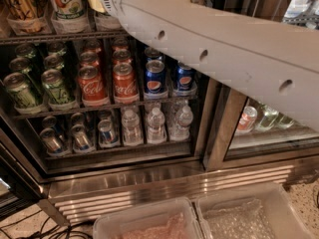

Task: Pick 7up can from top shelf of fridge

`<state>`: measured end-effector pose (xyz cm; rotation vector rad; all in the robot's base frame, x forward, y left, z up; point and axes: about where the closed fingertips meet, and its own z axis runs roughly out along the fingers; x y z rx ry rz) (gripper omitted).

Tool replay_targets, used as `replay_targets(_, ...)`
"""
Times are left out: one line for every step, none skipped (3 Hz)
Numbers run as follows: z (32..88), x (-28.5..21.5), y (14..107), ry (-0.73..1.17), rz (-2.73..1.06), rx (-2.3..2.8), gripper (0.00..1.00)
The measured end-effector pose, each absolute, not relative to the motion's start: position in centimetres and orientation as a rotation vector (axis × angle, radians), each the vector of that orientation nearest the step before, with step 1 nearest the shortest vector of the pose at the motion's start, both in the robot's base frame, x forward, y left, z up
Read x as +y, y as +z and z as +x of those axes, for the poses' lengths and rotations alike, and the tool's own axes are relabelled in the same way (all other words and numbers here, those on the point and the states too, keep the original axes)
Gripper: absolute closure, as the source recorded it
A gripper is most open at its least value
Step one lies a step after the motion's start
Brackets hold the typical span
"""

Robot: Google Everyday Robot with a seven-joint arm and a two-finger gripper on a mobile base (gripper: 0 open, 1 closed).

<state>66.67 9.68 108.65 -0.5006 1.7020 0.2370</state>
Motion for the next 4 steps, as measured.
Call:
replay_targets(66.3,10.0,109.0,0.244,-0.514,1.692,1.00)
replay_targets(65.9,10.4,109.2,0.264,-0.529,1.687,1.00)
replay_targets(65.8,10.4,109.6,0.267,-0.534,1.679,1.00)
replay_targets(65.8,9.5,111.7,0.276,-0.555,1.659,1.00)
